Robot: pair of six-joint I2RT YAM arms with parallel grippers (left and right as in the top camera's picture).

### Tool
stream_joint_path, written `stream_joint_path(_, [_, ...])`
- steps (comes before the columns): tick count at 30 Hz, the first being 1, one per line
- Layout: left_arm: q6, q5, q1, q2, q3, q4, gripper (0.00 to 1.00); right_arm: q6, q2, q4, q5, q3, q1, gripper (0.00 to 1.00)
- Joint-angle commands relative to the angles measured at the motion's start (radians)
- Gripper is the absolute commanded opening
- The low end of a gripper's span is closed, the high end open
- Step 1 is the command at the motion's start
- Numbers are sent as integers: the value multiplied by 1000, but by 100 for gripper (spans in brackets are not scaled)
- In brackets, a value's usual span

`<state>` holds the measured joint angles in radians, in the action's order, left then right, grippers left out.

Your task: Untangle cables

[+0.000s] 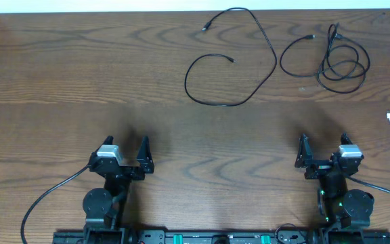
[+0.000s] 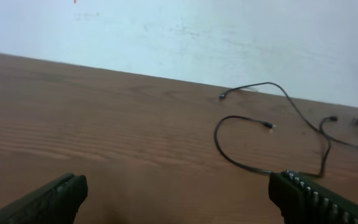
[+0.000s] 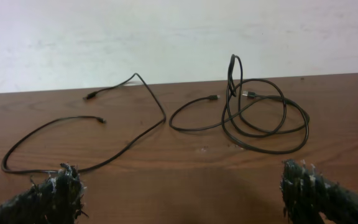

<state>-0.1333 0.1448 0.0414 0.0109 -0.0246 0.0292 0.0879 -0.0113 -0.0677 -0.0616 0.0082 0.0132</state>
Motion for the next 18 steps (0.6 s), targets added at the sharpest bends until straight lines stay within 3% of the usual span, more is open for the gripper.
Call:
stream_joint_path(1, [116, -22, 4, -10, 21, 34, 98, 8, 6, -3, 7, -3, 6, 99])
stream_joint_path(4, [160, -22, 4, -10, 21, 34, 98, 8, 6, -3, 7, -3, 6, 99])
stream_joint_path(18, [159, -26, 4, -10, 21, 33, 98, 8, 6, -3, 7, -3, 6, 99])
